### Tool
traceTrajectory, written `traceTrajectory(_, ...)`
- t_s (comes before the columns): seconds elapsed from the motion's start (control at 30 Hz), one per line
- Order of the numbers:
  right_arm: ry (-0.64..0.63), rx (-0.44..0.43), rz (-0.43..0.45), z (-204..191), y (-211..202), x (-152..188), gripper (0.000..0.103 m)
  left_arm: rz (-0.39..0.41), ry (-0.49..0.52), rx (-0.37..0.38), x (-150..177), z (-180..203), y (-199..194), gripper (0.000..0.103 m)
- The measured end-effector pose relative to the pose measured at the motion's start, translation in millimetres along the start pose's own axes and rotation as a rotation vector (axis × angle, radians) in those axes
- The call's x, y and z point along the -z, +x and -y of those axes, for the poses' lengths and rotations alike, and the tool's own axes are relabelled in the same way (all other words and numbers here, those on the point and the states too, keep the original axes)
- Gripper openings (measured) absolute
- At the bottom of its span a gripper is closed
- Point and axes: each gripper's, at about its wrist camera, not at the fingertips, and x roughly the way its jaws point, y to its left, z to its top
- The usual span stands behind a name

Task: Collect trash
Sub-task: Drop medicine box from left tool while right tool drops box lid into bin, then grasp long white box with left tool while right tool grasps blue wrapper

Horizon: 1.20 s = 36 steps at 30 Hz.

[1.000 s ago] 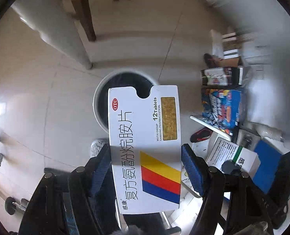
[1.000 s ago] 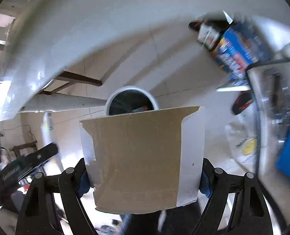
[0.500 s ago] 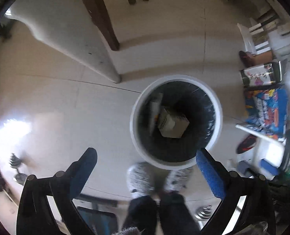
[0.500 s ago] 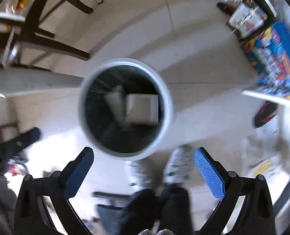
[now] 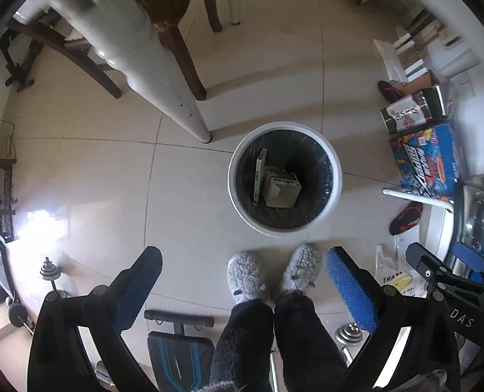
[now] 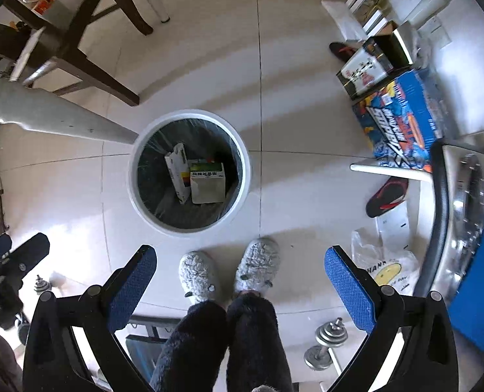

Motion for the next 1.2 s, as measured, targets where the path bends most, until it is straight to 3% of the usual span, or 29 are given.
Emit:
traceTrajectory(0.47, 0.008, -0.047, 0.075, -13.9, -184.7, 51.4, 0.103, 0.073, 0.045, 0.052, 41.3, -12.8, -156.9, 0.103)
traceTrajectory(0.67, 0.028, -0.124, 0.111, -22.0, -266.7, 60.8, 0.103, 0.153, 0.049, 0.051, 33.8, -12.8, -225.7, 0.103)
traceTrajectory(0.9, 0.170, -0.217, 0.200, 7.3, -347.6, 15.5, 0.103, 0.305, 0.120, 0.024, -33.0, 15.7, -292.2, 0.103)
traceTrajectory(1.07, 0.289, -0.209, 0.244, 61.3, -383.1, -40.2, 0.103, 0.394, 0.210, -0.049, -97.8, 61.0, -317.3, 0.103)
traceTrajectory(1.2, 0.441, -0.213, 0.255, 134.5, -381.9, -98.1, 0.103, 0.420, 0.252, -0.075, -158.2, 104.1, -318.4, 0.103)
